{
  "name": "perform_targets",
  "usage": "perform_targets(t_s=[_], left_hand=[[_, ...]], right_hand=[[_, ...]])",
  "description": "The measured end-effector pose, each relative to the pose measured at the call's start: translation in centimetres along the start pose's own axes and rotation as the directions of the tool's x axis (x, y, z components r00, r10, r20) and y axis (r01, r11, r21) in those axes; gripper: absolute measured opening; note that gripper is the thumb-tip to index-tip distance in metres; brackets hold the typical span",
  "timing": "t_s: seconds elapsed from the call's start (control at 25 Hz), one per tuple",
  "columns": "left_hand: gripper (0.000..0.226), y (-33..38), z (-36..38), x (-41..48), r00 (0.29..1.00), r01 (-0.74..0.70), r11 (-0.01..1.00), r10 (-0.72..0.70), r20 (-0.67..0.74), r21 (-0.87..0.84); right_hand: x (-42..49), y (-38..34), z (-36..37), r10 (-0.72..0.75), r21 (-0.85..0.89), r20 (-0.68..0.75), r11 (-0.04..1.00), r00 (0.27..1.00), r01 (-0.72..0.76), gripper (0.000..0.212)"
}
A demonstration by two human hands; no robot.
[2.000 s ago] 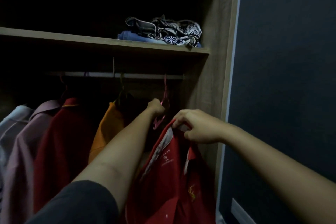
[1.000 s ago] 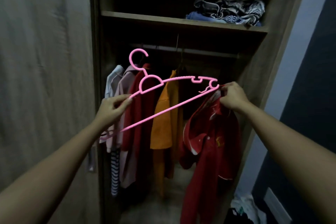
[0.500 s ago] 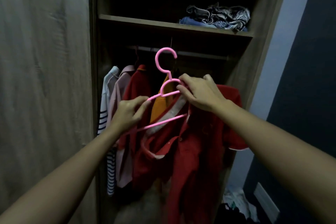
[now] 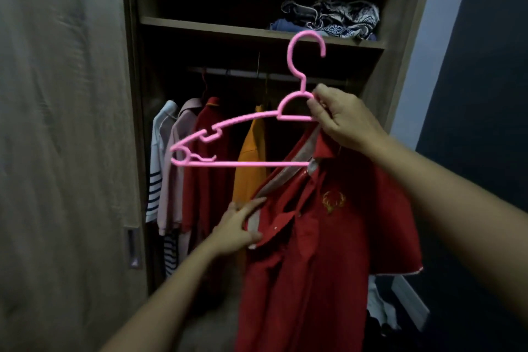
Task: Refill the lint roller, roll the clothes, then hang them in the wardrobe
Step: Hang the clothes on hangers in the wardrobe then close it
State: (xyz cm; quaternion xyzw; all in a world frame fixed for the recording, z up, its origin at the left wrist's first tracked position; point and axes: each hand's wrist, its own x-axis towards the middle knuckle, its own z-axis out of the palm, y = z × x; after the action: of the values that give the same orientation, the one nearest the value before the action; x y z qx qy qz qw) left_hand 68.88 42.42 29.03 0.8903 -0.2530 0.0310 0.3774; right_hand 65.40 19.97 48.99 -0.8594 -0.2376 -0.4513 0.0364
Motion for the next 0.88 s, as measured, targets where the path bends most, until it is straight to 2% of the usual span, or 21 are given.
perform_targets(t_s=[0.08, 0.16, 0.28, 0.4, 0.48, 0.52, 0.56, 0.6, 0.64, 0.68, 0.76, 0.8, 0.88], left_hand=[[0.059, 0.0, -3.3, 0.0, 0.997, -0.024, 0.974, 0.040, 0.066, -0.225], [0.030, -0.1, -6.0, 0.0, 0.997, 0.010, 0.952, 0.013, 0.074, -0.307], [0.026, -0.9, -8.9, 0.2, 0.990, 0.020, 0.957, 0.022, 0.140, -0.291], [0.039, -0.6, -10.5, 0.7, 0.986, -0.012, 0.964, 0.056, 0.159, -0.265], [0.043, 0.3, -11.8, 1.6, 0.995, -0.015, 0.988, 0.030, 0.099, -0.151], [0.040, 1.3, -12.1, 2.0, 1.000, -0.017, 0.999, 0.017, 0.007, -0.043], [0.032, 2.4, -12.1, 2.3, 0.990, -0.007, 0.995, 0.022, -0.141, 0.102], [0.026, 3.7, -11.6, 2.4, 0.950, 0.003, 0.971, 0.071, -0.303, 0.240], [0.025, 5.1, -10.3, 2.2, 0.886, -0.038, 0.939, 0.190, -0.423, 0.343], [0.024, 6.6, -8.4, 1.7, 0.810, -0.139, 0.888, 0.357, -0.465, 0.438], [0.026, 8.6, -4.6, 0.1, 0.667, -0.356, 0.702, 0.653, -0.358, 0.617], [0.032, 8.6, -3.7, -0.5, 0.629, -0.393, 0.635, 0.713, -0.310, 0.665], [0.050, 7.7, -5.4, -0.6, 0.650, -0.318, 0.688, 0.660, -0.378, 0.653]], right_hand=[[-2.6, 1.7, -0.1, -0.059, -0.039, 0.075, 0.997, 0.995, 0.062, 0.033], [-5.5, 3.1, 0.4, -0.056, -0.062, 0.125, 0.996, 0.991, 0.064, 0.036], [-8.6, 3.9, 0.7, -0.015, -0.017, 0.143, 1.000, 0.990, 0.017, 0.039], [-10.2, 4.5, 0.6, -0.013, -0.012, 0.168, 1.000, 0.986, 0.016, 0.046], [-10.6, 4.2, 1.1, -0.061, -0.052, 0.205, 0.996, 0.977, 0.073, 0.049], [-10.4, 3.9, 1.6, -0.050, -0.089, 0.211, 0.994, 0.976, 0.070, 0.049], [-9.9, 3.2, 2.2, 0.005, -0.128, 0.199, 0.992, 0.980, 0.021, 0.046], [-9.1, 2.2, 2.9, 0.095, -0.157, 0.170, 0.985, 0.981, -0.069, 0.039], [-8.3, 1.2, 3.5, 0.201, -0.156, 0.137, 0.971, 0.970, -0.179, 0.031], [-7.4, 0.5, 3.9, 0.303, -0.109, 0.108, 0.950, 0.947, -0.292, 0.025], [-6.3, -0.2, 3.8, 0.454, 0.054, 0.085, 0.887, 0.887, -0.459, 0.021], [-6.3, -0.1, 3.4, 0.478, 0.135, 0.096, 0.863, 0.873, -0.487, 0.022], [-6.4, 0.2, 2.7, 0.443, 0.264, 0.090, 0.853, 0.892, -0.450, 0.022]])
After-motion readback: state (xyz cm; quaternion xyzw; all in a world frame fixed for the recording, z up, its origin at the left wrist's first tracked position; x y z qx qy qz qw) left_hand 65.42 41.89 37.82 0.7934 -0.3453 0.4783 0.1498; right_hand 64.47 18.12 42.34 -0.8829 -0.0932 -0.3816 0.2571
